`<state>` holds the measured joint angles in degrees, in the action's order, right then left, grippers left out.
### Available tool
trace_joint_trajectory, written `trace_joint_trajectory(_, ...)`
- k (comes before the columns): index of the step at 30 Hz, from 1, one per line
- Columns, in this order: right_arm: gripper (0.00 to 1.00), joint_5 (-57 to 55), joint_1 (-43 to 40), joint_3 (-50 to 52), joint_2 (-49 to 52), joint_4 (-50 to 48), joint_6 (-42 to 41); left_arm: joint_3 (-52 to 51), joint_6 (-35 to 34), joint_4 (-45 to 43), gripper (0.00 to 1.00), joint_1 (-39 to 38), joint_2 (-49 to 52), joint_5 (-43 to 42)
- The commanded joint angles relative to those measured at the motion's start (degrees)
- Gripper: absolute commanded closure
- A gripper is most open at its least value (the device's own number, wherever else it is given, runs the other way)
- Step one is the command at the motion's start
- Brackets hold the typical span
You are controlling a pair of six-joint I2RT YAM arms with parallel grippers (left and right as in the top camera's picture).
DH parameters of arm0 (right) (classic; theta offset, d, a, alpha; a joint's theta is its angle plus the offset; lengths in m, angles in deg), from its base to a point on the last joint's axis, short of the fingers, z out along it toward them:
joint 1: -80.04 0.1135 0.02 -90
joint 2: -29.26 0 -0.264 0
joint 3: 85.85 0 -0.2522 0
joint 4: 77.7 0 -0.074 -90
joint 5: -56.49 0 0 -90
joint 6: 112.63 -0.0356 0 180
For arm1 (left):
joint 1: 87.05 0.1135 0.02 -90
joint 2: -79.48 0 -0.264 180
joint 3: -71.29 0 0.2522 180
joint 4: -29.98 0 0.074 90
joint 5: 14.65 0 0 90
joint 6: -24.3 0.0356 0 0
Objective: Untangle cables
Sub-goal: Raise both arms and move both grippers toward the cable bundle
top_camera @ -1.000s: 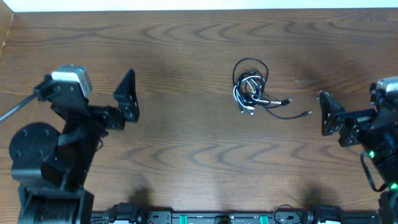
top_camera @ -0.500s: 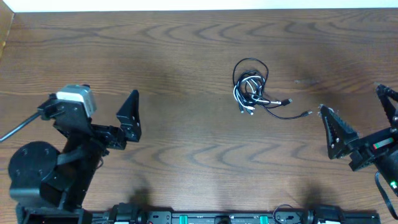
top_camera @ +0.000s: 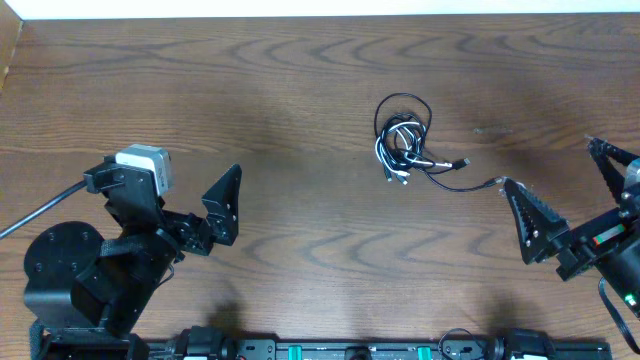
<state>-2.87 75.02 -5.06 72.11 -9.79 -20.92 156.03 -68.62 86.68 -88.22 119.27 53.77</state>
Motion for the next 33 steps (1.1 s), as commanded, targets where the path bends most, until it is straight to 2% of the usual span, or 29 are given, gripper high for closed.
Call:
trace_joint_trajectory(1,0.01,0.9,-0.2,-0.5,0.1,0.4,-1.2,0.6,-3.0,-2.2,0.02,0.2,0.8,-2.2)
trace_joint_trajectory(3,0.01,2.6,-0.2,-0.5,0.2,0.5,-1.3,0.6,-7.7,-4.0,0.02,0.2,1.2,-1.7)
trace_joint_trajectory(7,0.01,1.6,-0.2,-0.4,0.1,1.2,-1.8,0.6,-7.9,-2.3,0.02,0.2,1.4,-1.8)
trace_joint_trajectory(13,0.01,-5.9,-0.2,-0.4,0.9,3.0,-1.9,0.6,-8.2,-1.1,0.02,0.2,1.6,-1.8)
trace_joint_trajectory(16,0.01,-10.5,-0.2,-0.4,3.5,5.2,-1.4,0.6,-3.2,-0.6,0.02,0.2,3.3,-1.8)
trace_joint_trajectory(21,0.01,-10.5,-0.2,-0.4,11.5,10.3,-0.8,0.9,-0.1,7.0,0.02,0.2,11.0,-3.1)
trace_joint_trajectory(24,0.01,-9.1,-0.1,-0.4,15.3,11.7,-0.6,3.4,2.9,13.5,0.02,0.2,17.6,-3.5)
trace_joint_trajectory(28,0.01,-2.9,-0.1,-0.4,17.7,12.4,4.9,8.0,10.6,22.5,0.01,0.2,25.7,-3.5)
trace_joint_trajectory(31,0.01,-1.4,-0.1,-0.4,18.9,13.2,5.7,8.7,13.3,22.1,0.0,0.1,29.6,-4.1)
trace_joint_trajectory(33,0.01,-1.4,0.3,-0.4,19.8,14.3,5.7,8.7,16.8,20.9,0.0,-0.5,31.3,-7.8)
